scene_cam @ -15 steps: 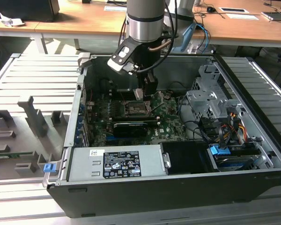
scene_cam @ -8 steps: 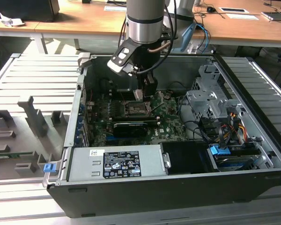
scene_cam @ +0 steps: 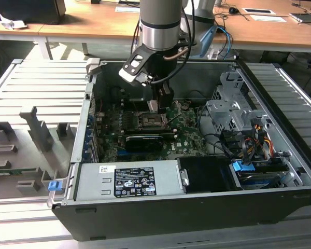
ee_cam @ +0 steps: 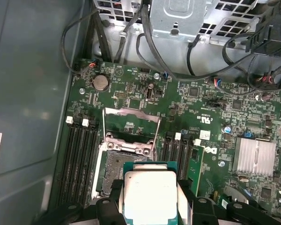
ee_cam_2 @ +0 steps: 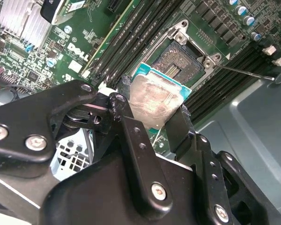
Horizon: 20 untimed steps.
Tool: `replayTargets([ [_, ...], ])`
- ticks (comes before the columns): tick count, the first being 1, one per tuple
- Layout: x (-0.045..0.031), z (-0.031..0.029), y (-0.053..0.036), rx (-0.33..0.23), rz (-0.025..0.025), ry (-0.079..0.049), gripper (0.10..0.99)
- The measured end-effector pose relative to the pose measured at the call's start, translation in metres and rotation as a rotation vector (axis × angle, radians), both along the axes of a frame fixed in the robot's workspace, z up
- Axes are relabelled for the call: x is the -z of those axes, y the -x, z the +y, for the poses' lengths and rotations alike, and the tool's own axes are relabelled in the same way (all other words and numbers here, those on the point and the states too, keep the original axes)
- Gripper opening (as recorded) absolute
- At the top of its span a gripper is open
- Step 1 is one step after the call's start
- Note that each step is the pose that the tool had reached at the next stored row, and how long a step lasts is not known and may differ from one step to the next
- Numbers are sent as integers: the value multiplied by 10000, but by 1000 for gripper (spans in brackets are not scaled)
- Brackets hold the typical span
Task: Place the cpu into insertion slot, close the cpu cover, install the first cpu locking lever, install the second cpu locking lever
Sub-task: 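Place the cpu into insertion slot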
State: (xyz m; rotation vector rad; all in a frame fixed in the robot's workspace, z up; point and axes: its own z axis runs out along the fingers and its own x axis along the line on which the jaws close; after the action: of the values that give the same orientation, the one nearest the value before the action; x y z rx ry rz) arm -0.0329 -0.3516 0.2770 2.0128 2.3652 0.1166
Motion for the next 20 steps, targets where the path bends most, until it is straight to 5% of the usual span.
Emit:
replayTargets([
  [11,146,1,75,453,12,1,541],
  [20,178,3,76,508,17,4,541],
])
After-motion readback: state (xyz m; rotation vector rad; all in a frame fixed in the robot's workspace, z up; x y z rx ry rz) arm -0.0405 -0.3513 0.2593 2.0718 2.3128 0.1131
